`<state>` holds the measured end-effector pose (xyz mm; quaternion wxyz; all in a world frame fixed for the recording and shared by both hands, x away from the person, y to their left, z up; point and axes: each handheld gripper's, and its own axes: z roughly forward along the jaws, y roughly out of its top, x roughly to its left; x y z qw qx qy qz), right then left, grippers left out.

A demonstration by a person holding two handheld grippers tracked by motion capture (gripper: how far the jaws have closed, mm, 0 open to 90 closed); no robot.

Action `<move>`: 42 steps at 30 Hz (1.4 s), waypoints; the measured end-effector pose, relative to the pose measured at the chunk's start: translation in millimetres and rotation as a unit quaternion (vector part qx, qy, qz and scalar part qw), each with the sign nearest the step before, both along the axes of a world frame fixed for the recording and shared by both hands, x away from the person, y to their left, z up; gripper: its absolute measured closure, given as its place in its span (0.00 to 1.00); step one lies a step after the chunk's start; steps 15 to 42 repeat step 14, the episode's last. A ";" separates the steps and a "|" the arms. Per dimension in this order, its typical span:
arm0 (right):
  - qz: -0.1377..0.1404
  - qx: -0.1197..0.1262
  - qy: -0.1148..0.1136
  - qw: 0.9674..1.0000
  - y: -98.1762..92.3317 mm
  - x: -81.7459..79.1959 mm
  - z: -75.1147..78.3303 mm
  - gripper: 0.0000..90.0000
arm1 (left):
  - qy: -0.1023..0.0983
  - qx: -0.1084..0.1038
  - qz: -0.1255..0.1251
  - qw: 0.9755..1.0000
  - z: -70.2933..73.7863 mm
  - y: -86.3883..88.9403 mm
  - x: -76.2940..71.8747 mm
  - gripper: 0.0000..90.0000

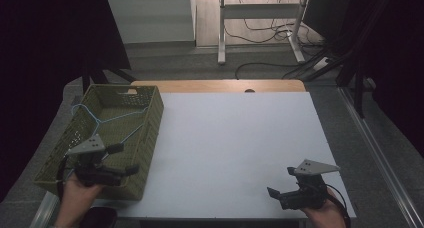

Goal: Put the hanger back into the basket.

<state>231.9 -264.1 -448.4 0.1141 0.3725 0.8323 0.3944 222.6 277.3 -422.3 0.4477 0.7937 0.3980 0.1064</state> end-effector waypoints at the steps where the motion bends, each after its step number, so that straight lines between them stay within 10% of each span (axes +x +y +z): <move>1: 0.002 -0.003 -0.001 1.000 0.4 -0.6 -0.9 0.03 | 0.000 0.007 0.002 1.000 -2.1 -2.9 -1.4 0.00; 10: 0.012 -0.016 0.002 1.000 6.5 -2.8 -9.3 0.03 | 0.026 0.084 0.008 0.996 -33.5 -23.1 -5.6 0.00; 42: 0.016 -0.031 0.004 0.999 9.1 -2.0 -13.7 0.03 | 0.038 0.079 0.004 0.996 -39.3 -23.1 -3.3 0.00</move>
